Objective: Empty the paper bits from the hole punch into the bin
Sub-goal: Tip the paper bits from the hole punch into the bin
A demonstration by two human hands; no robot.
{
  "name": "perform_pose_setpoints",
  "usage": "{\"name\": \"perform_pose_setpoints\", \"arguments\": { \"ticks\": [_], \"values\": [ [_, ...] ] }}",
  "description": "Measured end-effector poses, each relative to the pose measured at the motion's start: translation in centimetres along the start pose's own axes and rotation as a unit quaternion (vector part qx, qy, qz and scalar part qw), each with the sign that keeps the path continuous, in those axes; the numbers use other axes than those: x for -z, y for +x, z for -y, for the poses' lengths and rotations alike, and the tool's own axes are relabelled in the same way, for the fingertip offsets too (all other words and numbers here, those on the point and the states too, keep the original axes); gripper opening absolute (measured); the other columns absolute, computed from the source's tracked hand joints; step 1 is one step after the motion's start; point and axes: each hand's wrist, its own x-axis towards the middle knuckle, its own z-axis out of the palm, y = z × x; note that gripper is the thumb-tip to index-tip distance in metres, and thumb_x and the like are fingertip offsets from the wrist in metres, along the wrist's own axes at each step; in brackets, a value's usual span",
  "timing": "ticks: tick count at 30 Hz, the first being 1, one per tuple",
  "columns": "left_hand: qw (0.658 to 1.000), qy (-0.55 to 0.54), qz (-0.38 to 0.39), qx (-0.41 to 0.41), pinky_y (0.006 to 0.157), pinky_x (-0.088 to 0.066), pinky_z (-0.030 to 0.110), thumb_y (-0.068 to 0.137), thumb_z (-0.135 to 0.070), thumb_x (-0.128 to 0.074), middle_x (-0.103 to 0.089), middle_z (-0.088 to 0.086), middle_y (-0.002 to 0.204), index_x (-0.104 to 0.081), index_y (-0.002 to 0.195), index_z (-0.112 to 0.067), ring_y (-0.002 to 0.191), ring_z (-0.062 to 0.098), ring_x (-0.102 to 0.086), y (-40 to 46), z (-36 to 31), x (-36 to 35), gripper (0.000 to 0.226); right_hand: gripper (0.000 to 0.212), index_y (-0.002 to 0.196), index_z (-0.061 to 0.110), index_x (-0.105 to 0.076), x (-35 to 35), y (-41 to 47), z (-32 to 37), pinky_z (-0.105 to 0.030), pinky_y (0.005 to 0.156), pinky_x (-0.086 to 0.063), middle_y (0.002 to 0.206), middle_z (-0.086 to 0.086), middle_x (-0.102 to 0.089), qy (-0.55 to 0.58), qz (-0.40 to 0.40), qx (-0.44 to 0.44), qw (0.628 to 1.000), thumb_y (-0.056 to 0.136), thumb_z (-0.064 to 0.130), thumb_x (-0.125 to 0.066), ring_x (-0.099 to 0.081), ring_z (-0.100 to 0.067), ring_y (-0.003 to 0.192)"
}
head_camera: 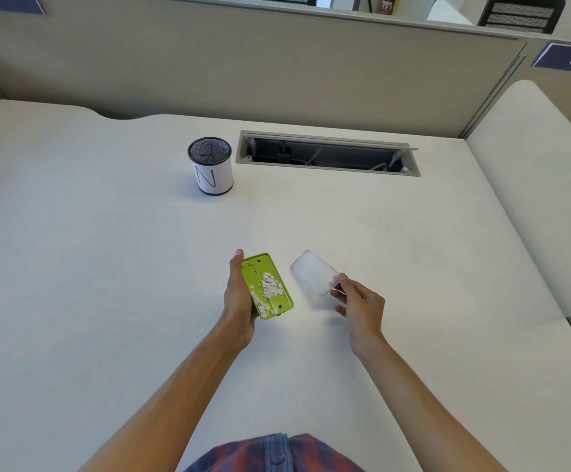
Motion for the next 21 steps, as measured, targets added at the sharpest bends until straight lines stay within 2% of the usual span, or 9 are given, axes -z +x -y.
{"name": "perform_pose_setpoints", "arguments": {
  "ticks": [3, 5, 8, 12, 15, 18, 21],
  "values": [
    [1.0, 0.002, 0.006, -0.005, 0.077, -0.058, 0.042, 0.088, -0.07, -0.044, -0.078, -0.001, 0.077, -0.068, 0.109, -0.023, 0.083, 0.027, -0.071, 0.1, 0.0, 0.0, 0.057, 0.016, 0.078, 0.011, -0.077, 0.5, 0.6, -0.5, -0.019, 0.05, -0.051, 0.078, 0.0, -0.076, -0.015, -0.005, -0.003, 1.0, 0.089, 0.022, -0.071, -0.073, -0.01, 0.07],
    [1.0, 0.003, 0.013, -0.005, 0.083, -0.057, 0.045, 0.087, -0.071, -0.046, -0.077, 0.003, 0.089, -0.067, 0.114, -0.022, 0.09, 0.029, -0.071, 0.0, -0.2, -0.1, 0.059, 0.015, 0.079, 0.009, -0.077, 0.8, 0.8, -0.8, -0.019, 0.049, -0.051, 0.077, -0.001, -0.076, -0.022, -0.003, -0.008, 1.0, 0.087, 0.021, -0.073, -0.075, -0.011, 0.07],
    [1.0, 0.008, 0.018, -0.01, 0.079, -0.056, 0.043, 0.086, -0.07, -0.05, -0.072, 0.007, 0.099, -0.064, 0.118, -0.021, 0.095, 0.033, -0.069, -0.2, -0.7, -0.2, 0.06, 0.012, 0.081, 0.009, -0.077, 1.2, 1.0, -1.1, -0.021, 0.05, -0.052, 0.075, -0.003, -0.077, -0.047, -0.002, 0.0, 0.999, 0.086, 0.02, -0.074, -0.076, -0.015, 0.071],
    [0.999, 0.024, 0.016, -0.023, 0.089, -0.056, 0.051, 0.088, -0.068, -0.05, -0.074, 0.005, 0.092, -0.067, 0.109, -0.023, 0.096, 0.035, -0.07, 0.0, -1.1, -0.2, 0.052, 0.009, 0.085, 0.015, -0.076, 1.8, 0.8, -1.4, -0.024, 0.05, -0.054, 0.074, -0.001, -0.077, -0.138, -0.013, 0.075, 0.987, 0.088, 0.02, -0.07, -0.075, -0.016, 0.061],
    [0.999, 0.042, 0.008, -0.033, 0.094, -0.054, 0.055, 0.09, -0.067, -0.048, -0.078, 0.003, 0.086, -0.067, 0.105, -0.025, 0.094, 0.032, -0.072, 0.0, -1.3, -0.4, 0.049, 0.012, 0.087, 0.019, -0.075, 2.1, 0.4, -1.5, -0.03, 0.063, -0.055, 0.075, 0.008, -0.075, -0.245, -0.033, 0.155, 0.956, 0.091, 0.025, -0.066, -0.074, -0.013, 0.063],
    [0.998, 0.046, 0.005, -0.038, 0.1, -0.049, 0.059, 0.09, -0.066, -0.047, -0.074, 0.013, 0.107, -0.061, 0.123, -0.021, 0.104, 0.041, -0.07, -0.2, -1.6, -0.9, 0.057, 0.011, 0.085, 0.025, -0.074, 1.8, -0.5, -1.4, -0.027, 0.063, -0.051, 0.079, 0.009, -0.076, -0.291, -0.031, 0.193, 0.937, 0.091, 0.027, -0.065, -0.073, -0.008, 0.069],
    [0.997, 0.063, 0.01, -0.052, 0.102, -0.049, 0.056, 0.091, -0.066, -0.046, -0.077, 0.015, 0.102, -0.062, 0.117, -0.021, 0.092, 0.039, -0.074, -0.4, -1.8, -1.2, 0.054, 0.012, 0.086, 0.025, -0.075, 0.6, -1.5, -0.8, -0.017, 0.057, -0.045, 0.086, 0.009, -0.076, -0.232, 0.023, 0.198, 0.952, 0.092, 0.026, -0.065, -0.072, -0.005, 0.07]
  ]
}}
